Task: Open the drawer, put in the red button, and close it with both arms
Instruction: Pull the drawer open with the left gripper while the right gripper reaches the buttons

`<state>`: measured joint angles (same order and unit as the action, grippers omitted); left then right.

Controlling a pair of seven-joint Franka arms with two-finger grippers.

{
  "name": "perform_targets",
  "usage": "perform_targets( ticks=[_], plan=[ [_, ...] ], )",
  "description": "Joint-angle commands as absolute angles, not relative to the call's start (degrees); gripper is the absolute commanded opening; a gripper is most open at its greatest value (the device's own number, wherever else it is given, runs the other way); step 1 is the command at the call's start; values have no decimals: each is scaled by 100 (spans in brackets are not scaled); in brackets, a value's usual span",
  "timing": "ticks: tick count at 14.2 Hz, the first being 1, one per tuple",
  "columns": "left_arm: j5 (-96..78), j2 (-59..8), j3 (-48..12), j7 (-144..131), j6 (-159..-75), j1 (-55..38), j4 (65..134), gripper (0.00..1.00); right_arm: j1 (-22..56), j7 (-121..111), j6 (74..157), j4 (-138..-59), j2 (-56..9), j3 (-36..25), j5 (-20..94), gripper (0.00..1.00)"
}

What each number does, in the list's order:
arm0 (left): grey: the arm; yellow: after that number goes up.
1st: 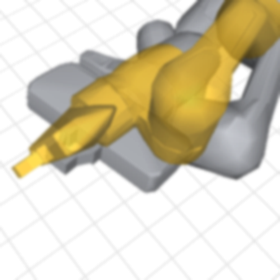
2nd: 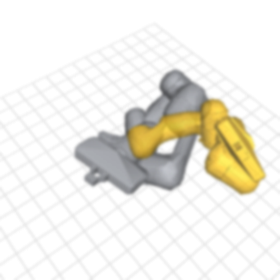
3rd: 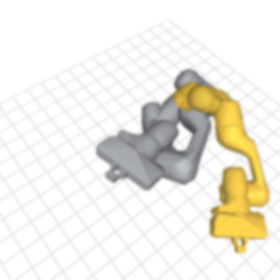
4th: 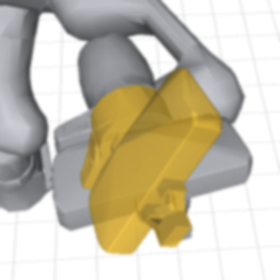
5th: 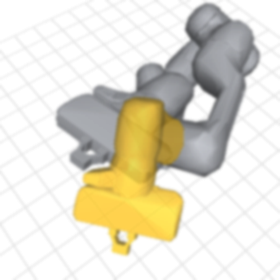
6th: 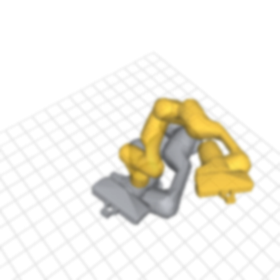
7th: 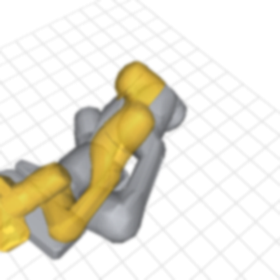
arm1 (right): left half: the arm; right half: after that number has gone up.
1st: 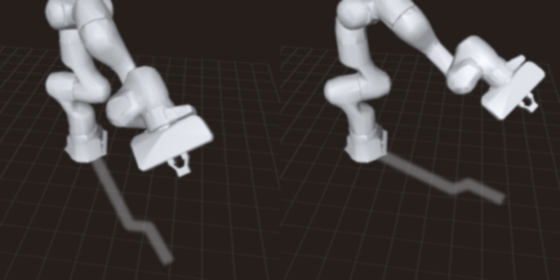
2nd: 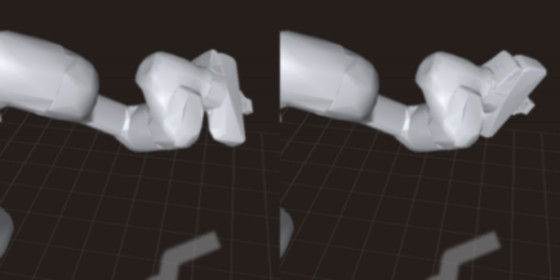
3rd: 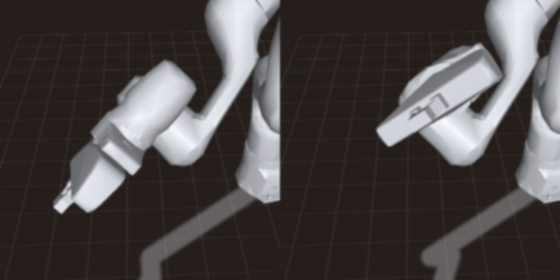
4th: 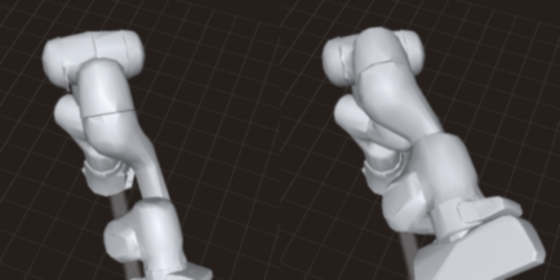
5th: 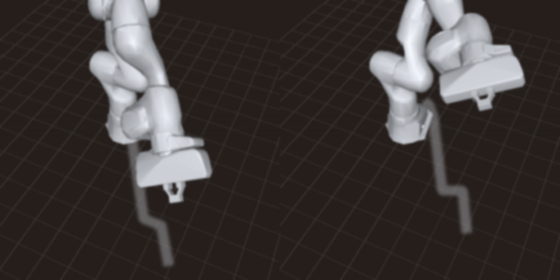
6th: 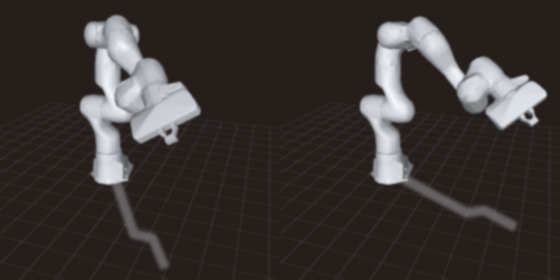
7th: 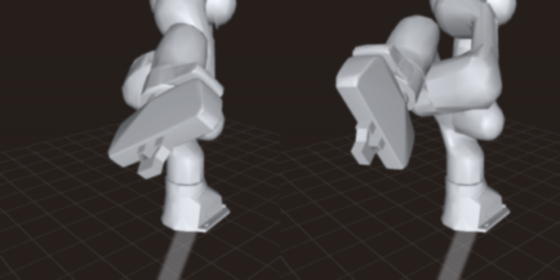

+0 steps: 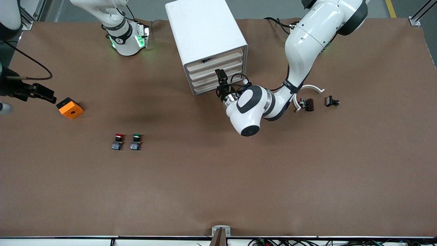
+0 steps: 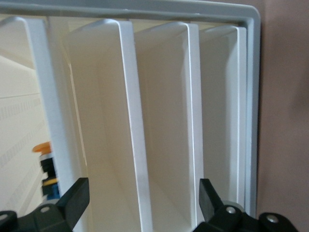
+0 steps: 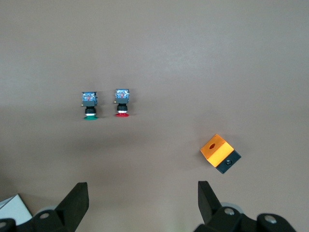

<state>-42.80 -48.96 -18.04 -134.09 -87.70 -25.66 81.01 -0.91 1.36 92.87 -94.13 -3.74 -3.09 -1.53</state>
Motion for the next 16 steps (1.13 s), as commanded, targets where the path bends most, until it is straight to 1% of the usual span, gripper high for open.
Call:
perform_targets(
  ticks=[1, 2, 3, 4, 6, 7, 9, 10, 12, 13, 14, 15, 16],
  plan=[
    [-4386, -5010, -1802, -13474, -8657, -2839, 7954, 99, -114, 123, 9420, -9167, -720, -308, -185, 100],
    [-4386, -5010, -1802, -13448, -8657, -2830, 7963, 87, -79, 132, 9613, -9263, -747, -308, -176, 100],
    [-4386, -5036, -1802, -13430, -8657, -2856, 7972, 85, -27, 175, 9807, -9351, -834, -308, -228, 100],
    [-4386, -5071, -1802, -13377, -8657, -2935, 7972, 80, -18, 184, 10052, -9404, -1026, -308, -229, 100],
    [-4368, -5106, -1802, -13394, -8657, -3076, 7972, 78, -26, 394, 10527, -9501, -1448, -299, -202, 100],
    [-4351, -5115, -1793, -13395, -8657, -3102, 7972, 74, -18, 500, 10703, -9536, -1624, -299, -193, 100],
    [-4377, -5106, -1793, -13395, -8649, -3033, 7972, 51, 9, 632, 11238, -9789, -1819, -299, -167, 100],
    [-4403, -5124, -1793, -13395, -8657, -3024, 7972, 36, 44, 737, 11572, -10035, -1819, -299, -167, 100],
    [-4412, -5150, -1793, -13395, -8657, -3076, 7963, 22, 70, 773, 12196, -10536, -1811, -299, -167, 100],
    [-4412, -5159, -1793, -13386, -8657, -3067, 7963, 13, 70, 782, 12443, -10625, -1863, -290, -167, 100],
    [-4412, -5185, -1793, -13386, -8657, -3041, 7963, 5, 70, 774, 12776, -10722, -2020, -290, -167, 100],
    [-4412, -5212, -1793, -13394, -8657, -3032, 7954, 0, 105, 773, 13084, -10801, -2143, -281, -167, 100],
    [-4412, -5203, -1784, -13395, -8657, -3015, 7954, 0, 192, 791, 13418, -10871, -2345, -281, -158, 100]
  ],
)
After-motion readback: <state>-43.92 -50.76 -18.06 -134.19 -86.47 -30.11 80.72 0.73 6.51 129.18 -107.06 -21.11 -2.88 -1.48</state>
